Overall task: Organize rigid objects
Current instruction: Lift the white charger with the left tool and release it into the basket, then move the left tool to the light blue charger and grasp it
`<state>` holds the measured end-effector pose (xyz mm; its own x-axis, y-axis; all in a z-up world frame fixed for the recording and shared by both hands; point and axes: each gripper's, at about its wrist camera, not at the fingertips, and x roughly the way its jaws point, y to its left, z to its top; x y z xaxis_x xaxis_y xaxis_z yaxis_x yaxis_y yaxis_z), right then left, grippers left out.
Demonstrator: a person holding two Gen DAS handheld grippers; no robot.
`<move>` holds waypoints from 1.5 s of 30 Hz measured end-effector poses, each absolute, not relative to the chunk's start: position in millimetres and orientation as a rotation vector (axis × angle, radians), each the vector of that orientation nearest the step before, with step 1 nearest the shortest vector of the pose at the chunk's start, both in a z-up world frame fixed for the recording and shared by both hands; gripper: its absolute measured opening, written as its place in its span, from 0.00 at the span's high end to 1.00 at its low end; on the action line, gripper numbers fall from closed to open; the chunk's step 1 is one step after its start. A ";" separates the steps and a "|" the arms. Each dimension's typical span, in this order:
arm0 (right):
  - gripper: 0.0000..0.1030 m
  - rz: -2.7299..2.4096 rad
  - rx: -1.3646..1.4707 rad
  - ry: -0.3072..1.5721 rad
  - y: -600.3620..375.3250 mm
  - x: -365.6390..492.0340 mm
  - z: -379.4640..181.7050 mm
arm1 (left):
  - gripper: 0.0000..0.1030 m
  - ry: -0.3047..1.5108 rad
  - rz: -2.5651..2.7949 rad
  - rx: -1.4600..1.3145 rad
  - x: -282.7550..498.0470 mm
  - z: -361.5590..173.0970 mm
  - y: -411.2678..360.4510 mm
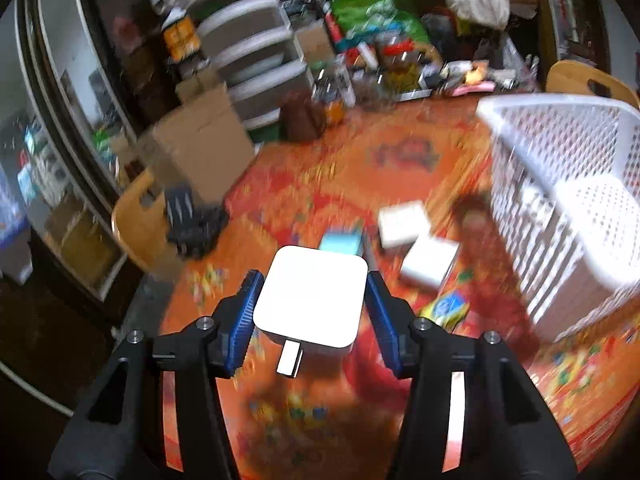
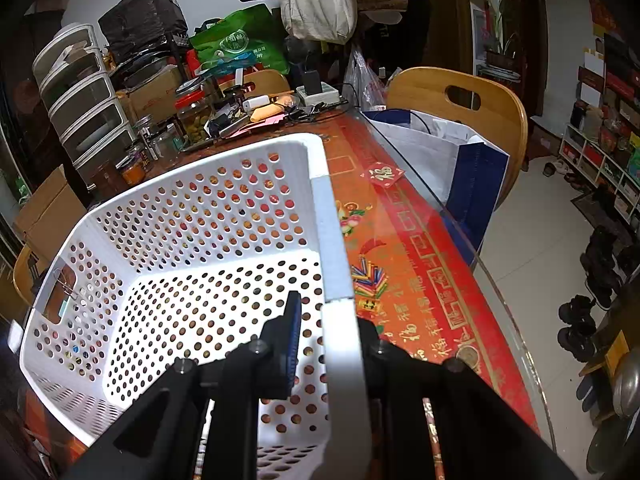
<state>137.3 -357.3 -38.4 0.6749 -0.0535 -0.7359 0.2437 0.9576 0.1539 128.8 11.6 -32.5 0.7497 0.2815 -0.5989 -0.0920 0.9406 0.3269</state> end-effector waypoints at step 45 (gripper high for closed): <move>0.85 -0.144 0.270 0.826 -363.6 138.2 -39.5 | 0.22 0.864 -0.177 0.830 209.6 -36.8 -209.3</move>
<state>138.2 -363.6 -39.5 0.6709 -0.0214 -0.7413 0.2305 0.9561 0.1811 209.6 -209.3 -36.8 0.6567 0.1800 -0.7324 0.4535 0.6817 0.5741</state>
